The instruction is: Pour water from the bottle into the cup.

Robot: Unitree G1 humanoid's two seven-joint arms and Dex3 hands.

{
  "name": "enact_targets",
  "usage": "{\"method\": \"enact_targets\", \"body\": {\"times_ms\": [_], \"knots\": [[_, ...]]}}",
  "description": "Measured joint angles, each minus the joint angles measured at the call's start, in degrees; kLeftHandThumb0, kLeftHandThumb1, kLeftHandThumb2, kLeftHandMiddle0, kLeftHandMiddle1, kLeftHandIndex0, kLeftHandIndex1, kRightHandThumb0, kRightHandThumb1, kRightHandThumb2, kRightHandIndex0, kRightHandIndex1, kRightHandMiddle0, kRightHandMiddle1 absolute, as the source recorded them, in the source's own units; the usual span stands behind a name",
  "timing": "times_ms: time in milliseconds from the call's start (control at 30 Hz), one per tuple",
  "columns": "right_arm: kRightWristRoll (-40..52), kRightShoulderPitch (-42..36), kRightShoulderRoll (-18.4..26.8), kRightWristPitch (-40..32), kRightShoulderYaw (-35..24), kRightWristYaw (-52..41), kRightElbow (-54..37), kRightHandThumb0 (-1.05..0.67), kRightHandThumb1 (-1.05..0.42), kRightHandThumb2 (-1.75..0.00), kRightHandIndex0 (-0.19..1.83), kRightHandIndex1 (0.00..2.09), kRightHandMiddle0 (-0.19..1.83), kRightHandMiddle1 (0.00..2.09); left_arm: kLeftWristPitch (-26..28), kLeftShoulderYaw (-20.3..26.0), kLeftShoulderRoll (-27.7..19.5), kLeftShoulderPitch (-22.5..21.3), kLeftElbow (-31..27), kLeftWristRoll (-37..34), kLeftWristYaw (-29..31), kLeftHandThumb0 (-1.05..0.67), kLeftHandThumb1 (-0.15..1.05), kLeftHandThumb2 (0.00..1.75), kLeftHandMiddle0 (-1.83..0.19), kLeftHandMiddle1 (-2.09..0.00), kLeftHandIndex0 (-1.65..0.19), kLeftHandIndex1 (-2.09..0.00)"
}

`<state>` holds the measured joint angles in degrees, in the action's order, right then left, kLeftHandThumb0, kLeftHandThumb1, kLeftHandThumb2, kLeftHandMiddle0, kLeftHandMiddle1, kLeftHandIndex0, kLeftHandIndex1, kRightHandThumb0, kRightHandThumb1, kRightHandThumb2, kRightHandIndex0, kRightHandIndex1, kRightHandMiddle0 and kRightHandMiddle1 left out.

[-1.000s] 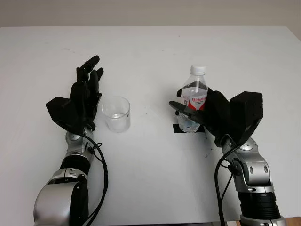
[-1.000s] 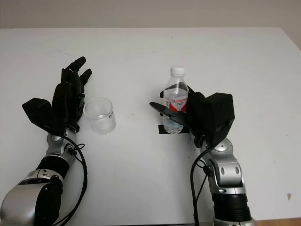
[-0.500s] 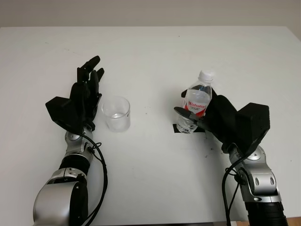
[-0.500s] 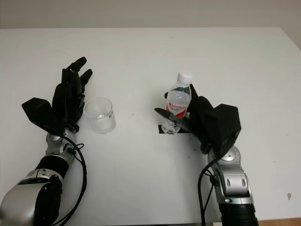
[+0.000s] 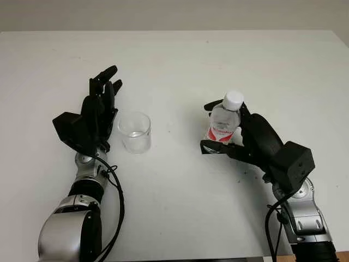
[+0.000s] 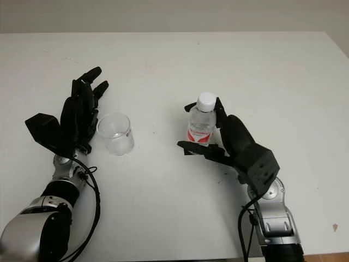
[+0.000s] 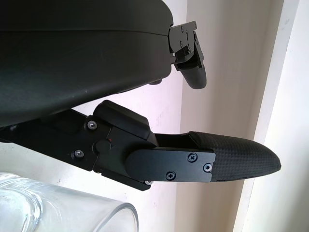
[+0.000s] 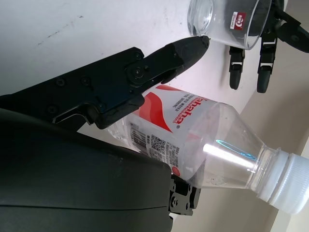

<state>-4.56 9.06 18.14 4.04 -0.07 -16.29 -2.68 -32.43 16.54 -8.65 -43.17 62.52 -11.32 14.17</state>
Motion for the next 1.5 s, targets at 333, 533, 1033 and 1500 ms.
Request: {"method": "enact_targets", "body": {"times_ms": [333,533,1033,1500], "knots": [[-2.48,-0.13,0.27,1.64,0.10,3.06,1.43,-0.99,-0.90,-0.06,-0.19,0.00,-0.19,0.00,0.04,-0.01,0.00,0.00,0.00,0.01,-0.25,-1.05,1.05,0.45,0.19,-0.93,0.19,-1.11],[-0.23,0.45,-1.56,4.92,-0.90,5.47,7.41,-1.00,-0.93,-0.06,-0.19,0.00,-0.19,0.00,-0.01,-0.01,0.00,0.00,0.06,0.01,-0.22,-1.05,1.05,0.44,0.19,-0.95,0.19,-1.14],[7.63,3.07,-5.93,7.40,-3.58,5.37,15.76,-1.01,-0.94,-0.05,-0.19,0.00,-0.19,0.00,0.00,0.02,-0.03,0.01,0.05,-0.02,-0.04,-1.05,1.05,0.44,0.19,-0.88,0.19,-1.08],[8.13,1.79,-5.96,10.88,-2.50,1.70,14.79,-0.97,-0.91,-0.05,-0.19,0.00,-0.19,0.00,-0.02,0.00,-0.03,0.02,0.05,-0.01,0.06,-1.05,1.05,0.44,0.19,-0.93,0.19,-1.13]]}}
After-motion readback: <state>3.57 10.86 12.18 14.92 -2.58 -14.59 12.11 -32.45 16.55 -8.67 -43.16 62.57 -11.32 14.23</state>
